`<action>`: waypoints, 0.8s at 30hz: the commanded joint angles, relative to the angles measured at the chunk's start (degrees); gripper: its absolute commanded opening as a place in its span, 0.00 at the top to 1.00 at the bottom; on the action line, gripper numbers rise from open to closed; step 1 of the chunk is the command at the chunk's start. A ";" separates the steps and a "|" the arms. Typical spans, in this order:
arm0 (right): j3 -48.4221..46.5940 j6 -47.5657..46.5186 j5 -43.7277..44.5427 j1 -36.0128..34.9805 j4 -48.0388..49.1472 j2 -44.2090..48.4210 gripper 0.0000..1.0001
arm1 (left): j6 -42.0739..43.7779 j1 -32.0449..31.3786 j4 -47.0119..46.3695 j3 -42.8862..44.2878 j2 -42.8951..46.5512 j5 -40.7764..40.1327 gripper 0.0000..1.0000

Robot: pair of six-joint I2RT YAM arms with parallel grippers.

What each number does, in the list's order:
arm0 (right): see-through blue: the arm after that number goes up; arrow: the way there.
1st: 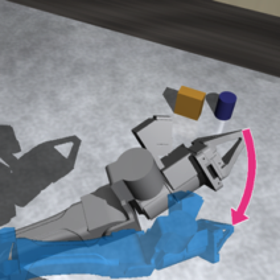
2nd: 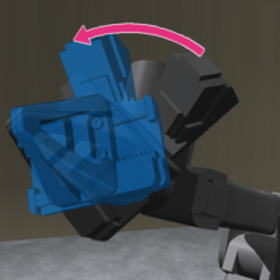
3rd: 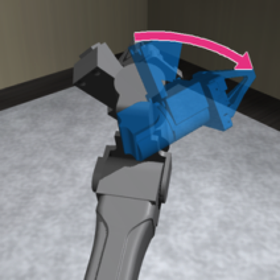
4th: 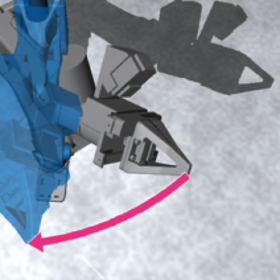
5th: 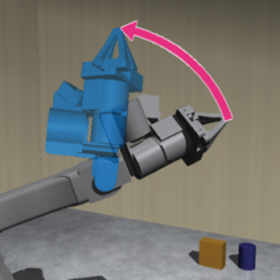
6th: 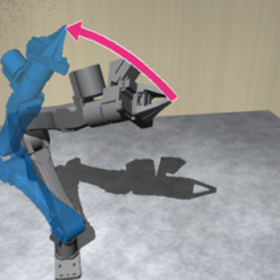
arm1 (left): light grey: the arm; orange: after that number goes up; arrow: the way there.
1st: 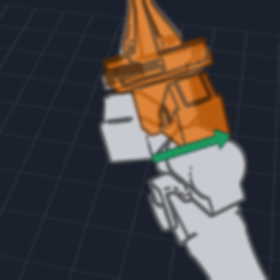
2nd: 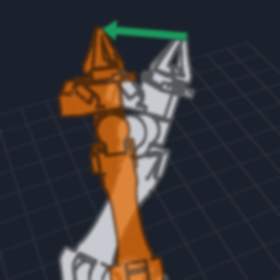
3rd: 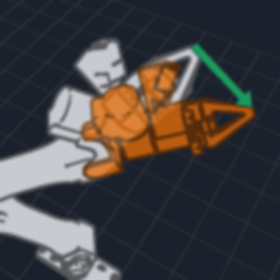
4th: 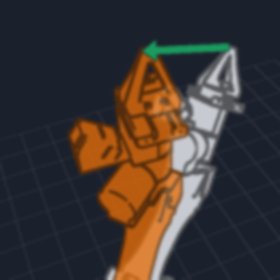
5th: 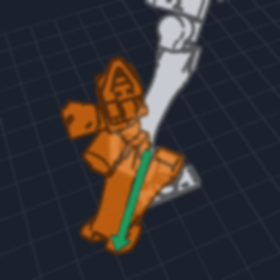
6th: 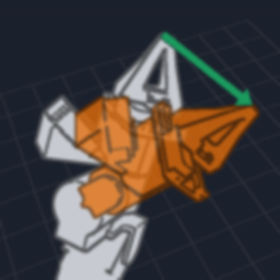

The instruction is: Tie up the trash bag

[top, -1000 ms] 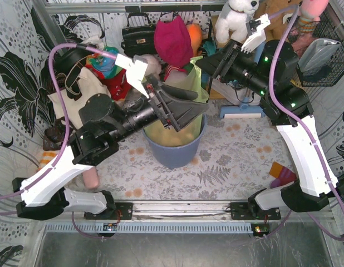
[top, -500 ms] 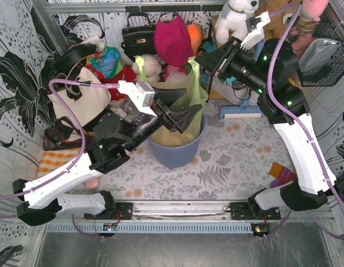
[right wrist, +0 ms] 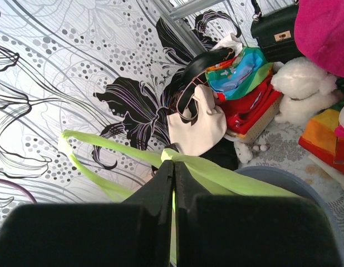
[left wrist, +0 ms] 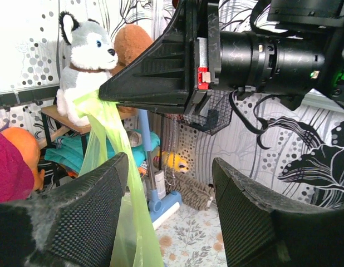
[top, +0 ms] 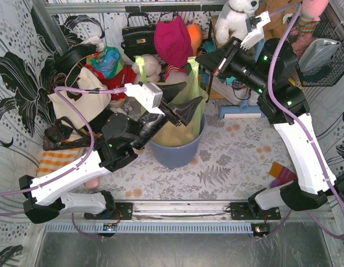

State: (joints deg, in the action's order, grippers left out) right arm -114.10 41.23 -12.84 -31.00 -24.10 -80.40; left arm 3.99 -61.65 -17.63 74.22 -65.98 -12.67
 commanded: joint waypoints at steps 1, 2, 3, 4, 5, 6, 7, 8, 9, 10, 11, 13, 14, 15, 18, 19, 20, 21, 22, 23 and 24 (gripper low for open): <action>-1.91 1.31 -1.52 -0.20 2.93 0.59 1.00 | 2.91 1.89 -4.50 0.90 -0.93 -1.07 0.29; -2.29 1.40 -1.75 -0.20 2.65 0.60 1.00 | 3.03 2.75 -4.90 0.93 -1.07 -0.34 0.29; -2.67 1.51 -2.06 -0.26 2.37 0.52 1.00 | 2.86 3.75 -5.10 1.12 -1.28 0.81 0.29; -3.13 1.63 -2.48 -0.27 1.89 0.39 1.00 | 2.54 4.92 -5.20 1.32 -1.51 1.97 0.29; -3.59 1.84 -3.05 -0.23 1.37 0.15 1.00 | 2.11 5.94 -5.29 1.52 -1.85 3.03 0.30; -4.15 2.13 -3.59 -0.20 0.62 -0.03 1.00 | 1.86 7.03 -5.62 1.54 -2.10 4.21 0.30; -4.63 2.49 -4.20 -0.22 -0.13 -0.24 1.00 | 1.70 7.90 -6.03 1.46 -2.28 5.17 0.30; -5.11 2.99 -4.92 -0.20 -0.87 -0.40 1.00 | 1.64 8.61 -6.43 1.34 -2.44 6.01 0.30; -5.67 3.38 -5.35 -0.26 -1.79 -0.59 1.00 | 1.75 9.24 -6.78 1.18 -2.52 6.74 0.30; -6.17 3.81 -5.57 -0.26 -2.62 -0.63 1.00 | 1.74 9.79 -7.18 1.01 -2.63 7.68 0.30; -6.55 4.33 -5.86 -0.20 -3.38 -0.63 1.00 | 1.62 10.38 -7.59 0.82 -2.80 8.71 0.30; -7.11 4.83 -6.71 -0.20 -4.74 -0.47 1.00 | 1.10 11.50 -7.96 0.91 -3.01 11.02 0.29; -7.48 5.00 -7.02 -0.21 -5.89 -0.46 1.00 | 0.84 12.04 -8.17 1.04 -3.14 11.94 0.28; -7.79 5.15 -7.35 -0.20 -6.71 -0.46 1.00 | 0.54 12.40 -8.29 1.21 -3.37 13.14 0.27; -7.83 5.19 -8.49 -0.21 -8.17 -0.06 1.00 | -0.76 13.94 -8.31 2.22 -4.21 18.37 0.22; -7.69 5.18 -8.84 -0.20 -8.46 0.10 1.00 | -1.20 14.41 -8.23 2.80 -4.57 20.03 0.20; -7.45 5.25 -9.13 -0.20 -8.58 0.34 1.00 | -1.74 14.85 -8.19 3.31 -4.99 21.96 0.20; -7.04 5.33 -9.45 -0.20 -8.49 0.64 1.00 | -2.20 15.35 -8.13 3.90 -5.39 23.44 0.19; -6.32 5.49 -9.74 -0.21 -7.92 0.99 1.00 | -2.81 15.74 -8.13 4.30 -5.86 24.41 0.18; -5.41 5.74 -10.08 -0.22 -7.03 1.52 1.00 | -3.28 16.11 -8.20 4.69 -6.29 24.79 0.18; -4.28 6.08 -10.36 -0.20 -5.74 2.09 1.00 | -3.81 16.49 -8.56 4.90 -6.61 25.06 0.18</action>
State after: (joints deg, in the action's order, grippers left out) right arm -120.14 45.80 -20.67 -31.00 -32.12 -80.79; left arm 2.72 -46.52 -22.50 76.38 -71.46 6.68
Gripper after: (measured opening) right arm 0.003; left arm 0.815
